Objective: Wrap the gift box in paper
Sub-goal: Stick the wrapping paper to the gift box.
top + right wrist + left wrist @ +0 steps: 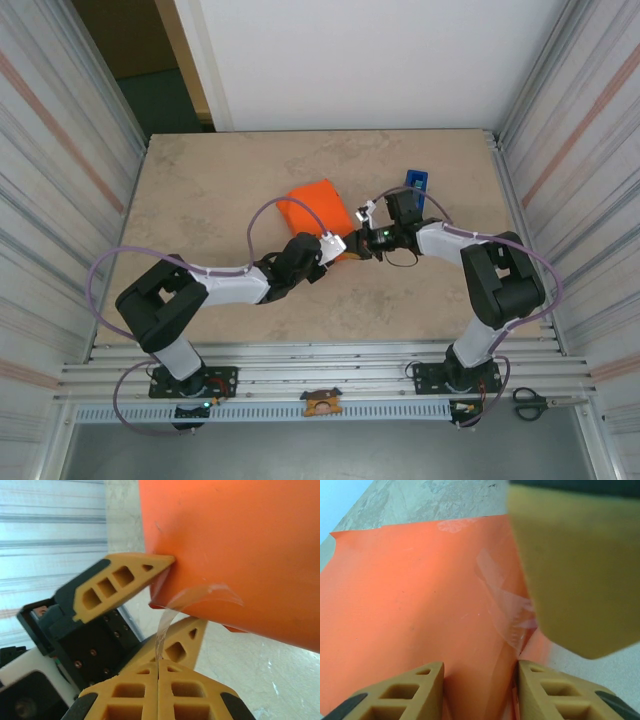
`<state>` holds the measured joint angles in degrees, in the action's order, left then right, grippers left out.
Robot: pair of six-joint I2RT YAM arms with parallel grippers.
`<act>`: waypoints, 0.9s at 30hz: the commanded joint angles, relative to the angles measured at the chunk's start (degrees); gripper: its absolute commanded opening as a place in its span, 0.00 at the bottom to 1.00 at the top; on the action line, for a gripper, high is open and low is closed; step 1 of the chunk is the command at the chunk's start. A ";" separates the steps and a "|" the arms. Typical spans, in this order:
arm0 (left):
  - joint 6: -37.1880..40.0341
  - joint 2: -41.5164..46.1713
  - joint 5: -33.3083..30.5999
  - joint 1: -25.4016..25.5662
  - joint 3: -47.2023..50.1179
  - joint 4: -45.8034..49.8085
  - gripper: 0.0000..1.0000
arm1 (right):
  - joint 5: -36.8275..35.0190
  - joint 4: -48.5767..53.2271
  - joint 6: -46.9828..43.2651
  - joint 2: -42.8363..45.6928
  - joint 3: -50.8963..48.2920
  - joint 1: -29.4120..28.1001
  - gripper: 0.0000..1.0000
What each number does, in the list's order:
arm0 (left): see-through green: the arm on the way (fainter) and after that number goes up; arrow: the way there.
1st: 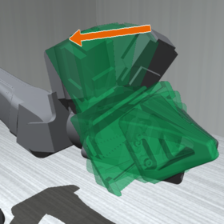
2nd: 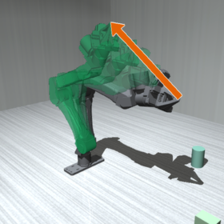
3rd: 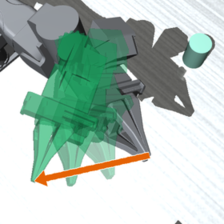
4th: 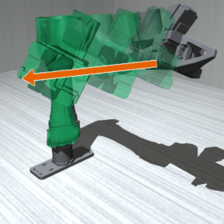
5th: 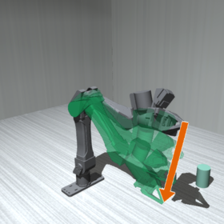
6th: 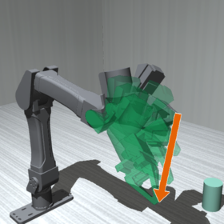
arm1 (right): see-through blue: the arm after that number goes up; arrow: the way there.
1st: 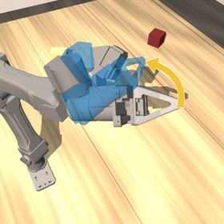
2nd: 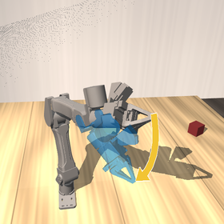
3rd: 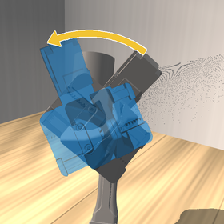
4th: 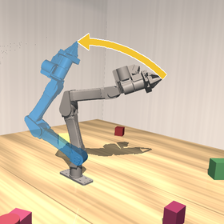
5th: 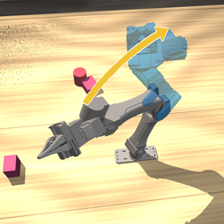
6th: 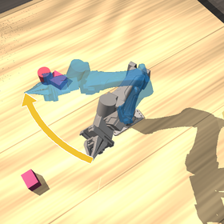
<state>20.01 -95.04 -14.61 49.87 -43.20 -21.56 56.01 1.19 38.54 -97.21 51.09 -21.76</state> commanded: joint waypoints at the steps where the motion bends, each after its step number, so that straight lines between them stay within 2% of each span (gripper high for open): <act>1: -2.61 -3.00 1.27 -0.30 3.05 9.26 0.39 | 1.22 -0.40 -0.30 -2.07 -1.67 0.36 0.00; 27: -2.61 -2.98 1.34 -0.28 2.82 10.22 0.39 | -0.48 -3.83 2.74 -4.41 -1.34 0.40 0.00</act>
<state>19.81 -95.04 -14.61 49.87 -43.11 -21.74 55.33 -1.78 40.16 -100.97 49.58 -21.04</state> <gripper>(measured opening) 0.393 0.057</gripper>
